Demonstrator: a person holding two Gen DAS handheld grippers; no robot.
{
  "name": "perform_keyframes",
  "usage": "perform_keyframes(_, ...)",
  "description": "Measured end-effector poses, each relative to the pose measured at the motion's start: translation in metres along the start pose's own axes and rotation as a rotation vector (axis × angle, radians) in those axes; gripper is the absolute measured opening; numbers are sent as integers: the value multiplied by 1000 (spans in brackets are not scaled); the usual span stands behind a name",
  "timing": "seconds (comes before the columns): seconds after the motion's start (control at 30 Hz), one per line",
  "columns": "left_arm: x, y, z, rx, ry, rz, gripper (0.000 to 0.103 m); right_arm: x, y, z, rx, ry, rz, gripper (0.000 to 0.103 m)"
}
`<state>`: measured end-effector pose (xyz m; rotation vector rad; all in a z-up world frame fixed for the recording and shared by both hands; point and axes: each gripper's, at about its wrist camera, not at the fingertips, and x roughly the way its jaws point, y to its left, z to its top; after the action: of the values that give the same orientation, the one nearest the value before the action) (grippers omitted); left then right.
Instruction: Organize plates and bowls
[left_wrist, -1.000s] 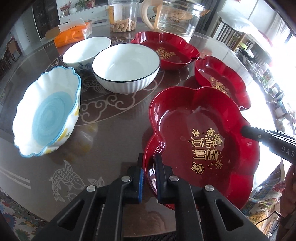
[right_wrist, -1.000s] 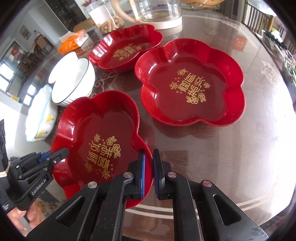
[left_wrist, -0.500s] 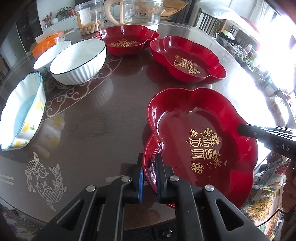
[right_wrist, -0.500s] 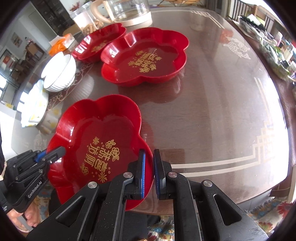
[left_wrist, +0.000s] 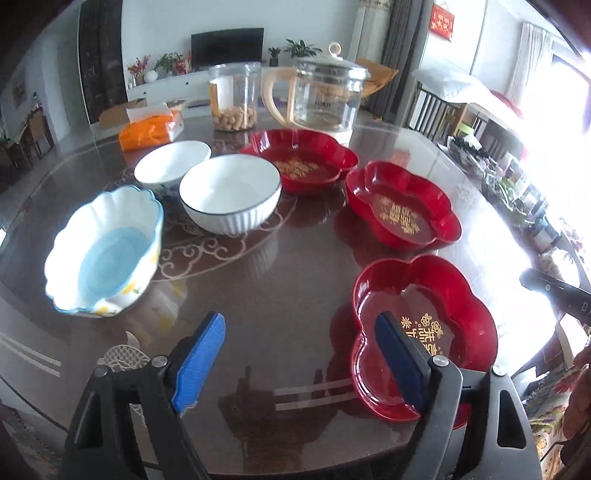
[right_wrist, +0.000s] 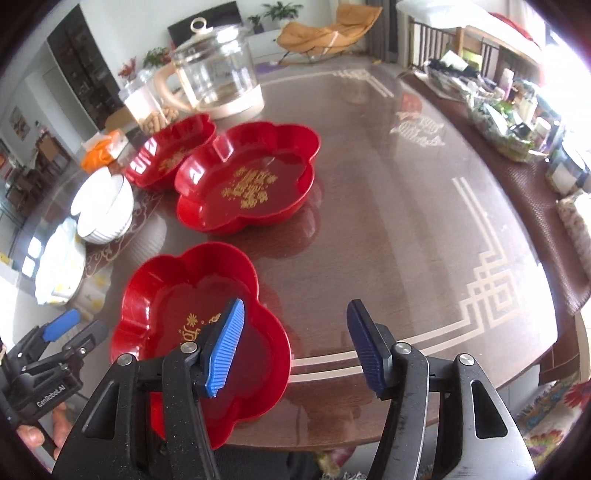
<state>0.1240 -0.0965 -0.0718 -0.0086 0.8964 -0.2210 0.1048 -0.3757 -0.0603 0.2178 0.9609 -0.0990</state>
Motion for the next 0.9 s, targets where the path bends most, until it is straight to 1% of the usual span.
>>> perform_keyframes(0.07, -20, 9, -5, 34, -65, 56, 96, -27, 6, -3, 2, -90, -41, 72)
perform_keyframes(0.1, -29, 12, -9, 53, -90, 90, 98, -41, 10, -6, 1, -137, -69, 73)
perform_keyframes(0.13, -38, 17, -14, 77, -113, 125, 99, -53, 15, -10, -2, -178, -95, 73)
perform_keyframes(0.17, -46, 22, -19, 105, -129, 150, 99, -62, 20, -15, -6, -213, -117, 76)
perform_keyframes(0.23, -63, 32, -28, 158, -150, 190, 99, -75, 28, -24, -13, -260, -150, 78)
perform_keyframes(0.3, -81, 45, -36, 163, -185, 214, 99, -86, 34, -33, -23, -306, -153, 78)
perform_keyframes(0.37, -97, 59, -39, 128, -208, 210, 99, -93, 41, -38, -49, -342, -160, 78)
perform_keyframes(0.5, -126, 85, -32, 31, -242, 171, 99, -111, 59, -38, -132, -430, -226, 78)
perform_keyframes(0.67, -172, 106, -20, -35, -359, 206, 99, -154, 66, -43, -144, -598, -222, 78)
perform_keyframes(0.73, -193, 116, -21, -76, -412, 205, 99, -170, 65, -49, -151, -656, -219, 78)
perform_keyframes(0.8, -209, 125, -25, -115, -460, 184, 99, -183, 61, -56, -152, -693, -218, 80)
perform_keyframes(0.9, -221, 132, -33, -151, -487, 171, 99, -194, 47, -66, -135, -727, -244, 80)
